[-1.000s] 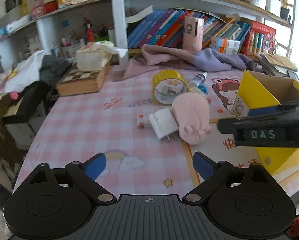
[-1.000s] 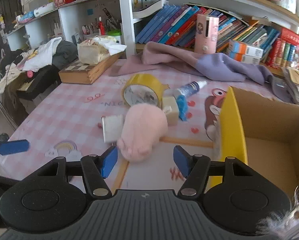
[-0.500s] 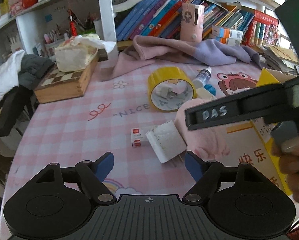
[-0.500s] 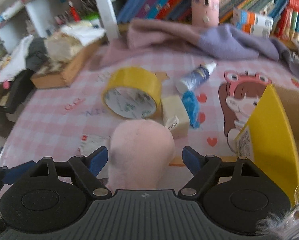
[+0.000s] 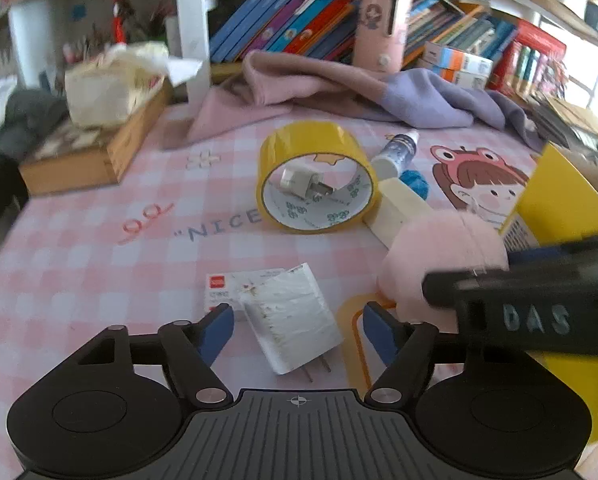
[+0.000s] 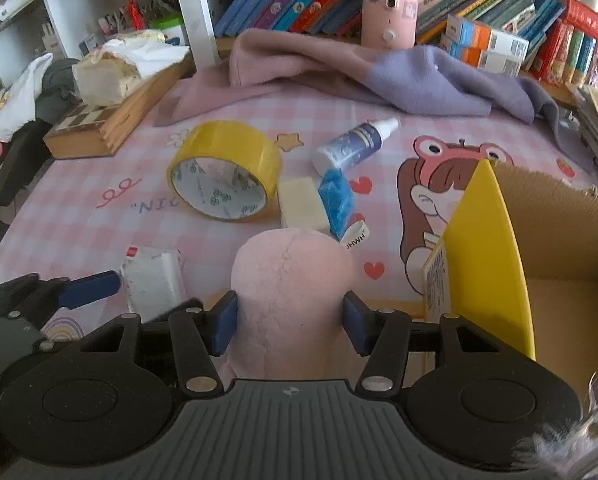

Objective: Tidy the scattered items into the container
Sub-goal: 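Grasp the pink plush pig with the right tool while the left tool grasps the white plug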

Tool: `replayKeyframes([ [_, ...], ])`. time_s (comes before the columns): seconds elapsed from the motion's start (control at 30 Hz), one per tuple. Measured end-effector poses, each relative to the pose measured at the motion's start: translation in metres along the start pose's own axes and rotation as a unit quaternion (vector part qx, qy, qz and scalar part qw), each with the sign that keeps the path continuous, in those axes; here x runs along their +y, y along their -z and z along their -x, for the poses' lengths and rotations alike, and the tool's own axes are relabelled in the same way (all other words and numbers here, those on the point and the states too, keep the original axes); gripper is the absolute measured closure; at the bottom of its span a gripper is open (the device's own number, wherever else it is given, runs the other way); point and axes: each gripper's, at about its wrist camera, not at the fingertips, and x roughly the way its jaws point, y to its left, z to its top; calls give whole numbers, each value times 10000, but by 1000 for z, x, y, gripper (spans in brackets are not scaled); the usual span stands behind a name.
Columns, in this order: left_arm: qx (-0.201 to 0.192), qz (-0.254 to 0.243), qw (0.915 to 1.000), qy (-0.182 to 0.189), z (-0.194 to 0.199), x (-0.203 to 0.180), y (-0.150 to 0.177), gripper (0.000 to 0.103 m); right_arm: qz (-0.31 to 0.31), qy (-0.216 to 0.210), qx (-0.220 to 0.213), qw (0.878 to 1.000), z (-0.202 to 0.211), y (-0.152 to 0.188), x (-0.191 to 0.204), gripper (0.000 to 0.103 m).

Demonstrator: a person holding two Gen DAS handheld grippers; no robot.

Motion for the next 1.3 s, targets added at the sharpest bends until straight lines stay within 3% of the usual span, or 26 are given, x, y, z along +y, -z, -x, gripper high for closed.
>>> replayKeyframes([
  [0.3,146,220,9995,-189,-16,1,3,44,-164,-76,112,9998,-15,-9,-11,37],
  [0.37,163,235,9994,-203,-17,1,5,55,-145,-70,152,9998,-18,-10,-10,36],
  [0.6,84,390,9991,-110,-4,9,10,57,-123,-163,131,9997,-20,-8,-12,46],
  [0.83,-150,309,9994,-81,24,10,11,58,-67,-401,-168,9990,4,-3,-11,47],
  [1.3,-246,438,9987,14,75,17,37,58,-79,-751,-212,9969,51,31,-4,47],
])
